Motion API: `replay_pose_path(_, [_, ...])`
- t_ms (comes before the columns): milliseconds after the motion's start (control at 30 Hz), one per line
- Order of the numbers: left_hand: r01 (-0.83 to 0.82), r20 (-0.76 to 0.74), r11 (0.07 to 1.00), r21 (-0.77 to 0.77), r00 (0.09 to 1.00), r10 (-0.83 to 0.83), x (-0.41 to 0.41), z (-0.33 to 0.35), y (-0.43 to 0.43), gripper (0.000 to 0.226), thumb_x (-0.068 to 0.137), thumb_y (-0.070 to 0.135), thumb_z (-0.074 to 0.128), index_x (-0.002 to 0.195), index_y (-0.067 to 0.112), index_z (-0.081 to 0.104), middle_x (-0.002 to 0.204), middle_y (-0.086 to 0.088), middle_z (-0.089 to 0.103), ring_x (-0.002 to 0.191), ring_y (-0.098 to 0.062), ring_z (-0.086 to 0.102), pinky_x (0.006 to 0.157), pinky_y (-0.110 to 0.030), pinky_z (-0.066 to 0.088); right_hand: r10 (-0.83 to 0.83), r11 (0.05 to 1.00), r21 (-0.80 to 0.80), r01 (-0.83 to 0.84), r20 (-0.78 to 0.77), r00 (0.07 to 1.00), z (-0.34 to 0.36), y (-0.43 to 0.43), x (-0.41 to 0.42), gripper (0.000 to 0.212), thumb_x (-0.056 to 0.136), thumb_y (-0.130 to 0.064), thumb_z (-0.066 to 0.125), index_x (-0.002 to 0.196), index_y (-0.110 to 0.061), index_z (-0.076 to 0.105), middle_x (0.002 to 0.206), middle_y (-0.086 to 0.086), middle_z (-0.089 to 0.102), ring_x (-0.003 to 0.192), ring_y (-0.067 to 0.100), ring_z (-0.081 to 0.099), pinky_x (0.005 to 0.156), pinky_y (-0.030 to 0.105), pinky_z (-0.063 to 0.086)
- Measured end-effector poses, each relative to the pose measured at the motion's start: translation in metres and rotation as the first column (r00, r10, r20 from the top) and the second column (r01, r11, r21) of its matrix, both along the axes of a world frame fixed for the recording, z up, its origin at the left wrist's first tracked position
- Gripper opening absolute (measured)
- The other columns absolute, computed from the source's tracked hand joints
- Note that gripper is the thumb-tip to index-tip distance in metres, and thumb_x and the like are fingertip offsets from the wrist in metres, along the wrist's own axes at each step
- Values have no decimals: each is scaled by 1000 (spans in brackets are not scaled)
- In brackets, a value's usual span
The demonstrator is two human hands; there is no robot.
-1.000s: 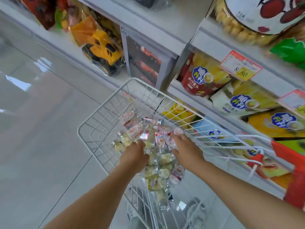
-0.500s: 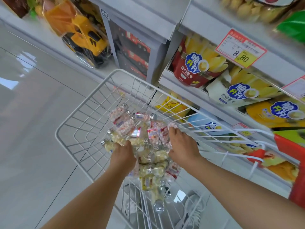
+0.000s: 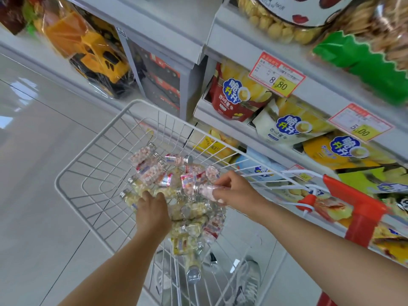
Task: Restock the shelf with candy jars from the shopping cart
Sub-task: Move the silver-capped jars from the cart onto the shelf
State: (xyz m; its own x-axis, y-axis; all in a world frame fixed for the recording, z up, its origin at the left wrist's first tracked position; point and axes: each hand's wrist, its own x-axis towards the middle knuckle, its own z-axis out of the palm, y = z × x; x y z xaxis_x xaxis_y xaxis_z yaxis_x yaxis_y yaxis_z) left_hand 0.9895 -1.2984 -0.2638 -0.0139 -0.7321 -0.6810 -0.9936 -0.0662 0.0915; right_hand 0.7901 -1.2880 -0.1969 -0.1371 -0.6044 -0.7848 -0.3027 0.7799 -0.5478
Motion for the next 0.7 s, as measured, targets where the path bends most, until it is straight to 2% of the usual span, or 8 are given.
replay_pose_path(100, [-115,-233,992,-46,967,102,4,22,-5,40,81,11,72,107,10,42,89,-5,59,84,-23,57,68,-32,48,-250,968,41,249,272,929,23,-2,1,14,87,-7,58,98,-14,56,109,14,62,92,24,62,86,39,55])
replay_pose_path(200, [-329,-461,942,-66,847,263,7,55,-16,36,77,18,78,89,14,44,71,5,52,67,-18,51,56,-28,37,-300,947,56,318,514,803,56,-4,0,23,90,-4,51,107,-15,63,108,9,65,93,20,59,87,37,50])
replay_pose_path(300, [-551,-707,829,94,550,445,3,102,-32,35,74,17,82,87,15,49,75,1,53,62,-16,49,55,-27,38,-310,925,79,372,723,617,100,-7,-3,29,78,-14,59,106,-16,66,101,8,60,87,18,57,76,28,48])
replay_pose_path(400, [-569,-840,774,279,246,483,-4,160,-47,29,77,12,79,91,11,53,84,-16,56,69,-22,60,72,-40,53,-197,935,8,355,843,501,153,-7,-8,28,75,-15,65,102,-18,70,99,12,60,86,18,59,82,30,50])
replay_pose_path(467, [-518,-878,788,333,135,460,-9,199,-53,27,77,12,77,93,10,55,94,-24,59,78,-29,63,83,-48,54,-92,941,-88,326,862,499,191,-6,-13,41,69,-15,68,110,-15,66,111,16,55,96,22,57,86,30,49])
replay_pose_path(533, [-488,-904,802,346,55,423,-17,238,-54,37,67,22,77,95,9,57,95,-22,60,81,-29,63,80,-45,55,-27,922,-184,341,849,528,227,-3,-19,46,66,-14,68,111,-13,66,109,14,60,99,24,59,86,30,52])
replay_pose_path(633, [-510,-941,807,297,-11,339,-34,297,-53,50,61,34,76,100,9,60,87,-10,65,80,-24,63,76,-39,54,93,861,-389,327,753,651,288,6,-30,46,69,-6,70,113,-22,69,107,7,67,103,25,62,92,34,52])
replay_pose_path(700, [-528,-968,819,223,-22,250,-47,338,-50,47,61,42,73,98,15,64,81,1,67,79,-18,62,74,-35,51,160,798,-535,278,633,758,331,17,-40,51,74,-1,66,120,-23,62,109,7,67,104,23,63,92,33,51])
